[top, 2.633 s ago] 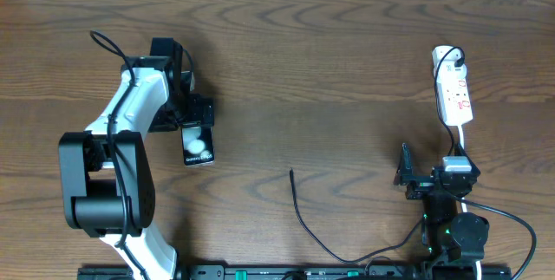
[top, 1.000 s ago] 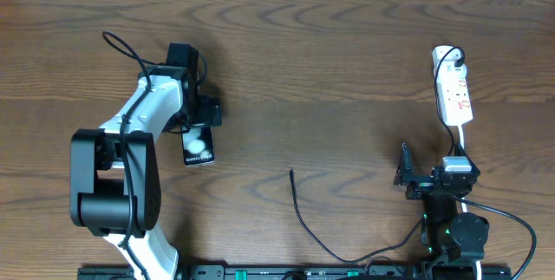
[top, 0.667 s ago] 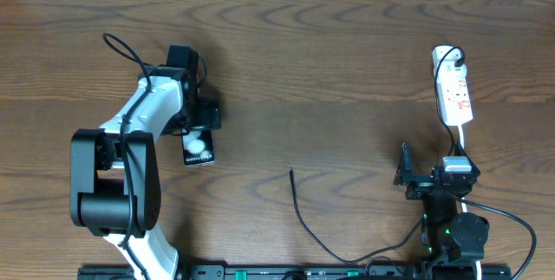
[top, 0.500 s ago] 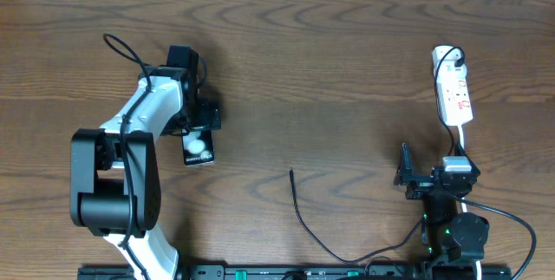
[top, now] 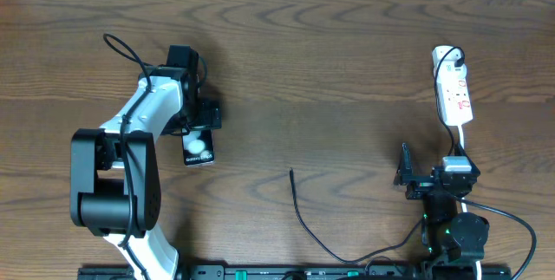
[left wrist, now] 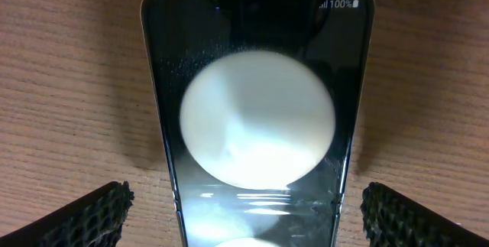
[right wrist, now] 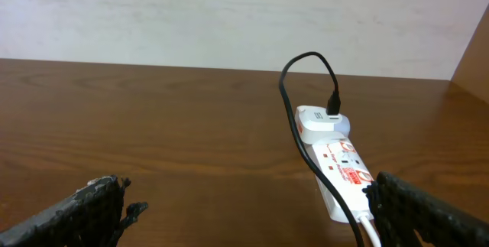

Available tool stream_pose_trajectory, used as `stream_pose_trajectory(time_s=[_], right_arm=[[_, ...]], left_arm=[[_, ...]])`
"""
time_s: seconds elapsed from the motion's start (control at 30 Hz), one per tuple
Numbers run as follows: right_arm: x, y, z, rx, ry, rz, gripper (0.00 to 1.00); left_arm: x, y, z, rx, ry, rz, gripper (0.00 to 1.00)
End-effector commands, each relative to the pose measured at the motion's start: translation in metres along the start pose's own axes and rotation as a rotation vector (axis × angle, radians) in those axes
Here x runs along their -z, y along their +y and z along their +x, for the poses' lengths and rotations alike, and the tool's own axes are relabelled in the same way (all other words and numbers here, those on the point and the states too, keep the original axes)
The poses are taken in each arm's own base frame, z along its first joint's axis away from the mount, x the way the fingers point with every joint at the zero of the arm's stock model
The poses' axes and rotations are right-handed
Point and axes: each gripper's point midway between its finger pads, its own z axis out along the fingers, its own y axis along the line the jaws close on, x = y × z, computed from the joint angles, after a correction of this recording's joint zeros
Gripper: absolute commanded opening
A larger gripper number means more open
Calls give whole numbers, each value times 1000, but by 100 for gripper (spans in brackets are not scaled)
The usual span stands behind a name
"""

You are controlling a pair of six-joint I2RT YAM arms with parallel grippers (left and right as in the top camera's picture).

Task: Plug charger to phone and switch on socket
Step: 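Close the left gripper on the phone's sides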

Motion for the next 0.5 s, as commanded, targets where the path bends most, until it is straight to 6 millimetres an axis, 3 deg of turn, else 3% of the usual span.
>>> stream_pose_trajectory(time_s=[0.0,0.47], right_arm=[[0,2,0,-9,-1,-7,99],[0,2,0,-9,-1,-7,99]], left_arm=[[-8,3,6,20,27,-8,98],[-20,3,12,18,69,-14,98]])
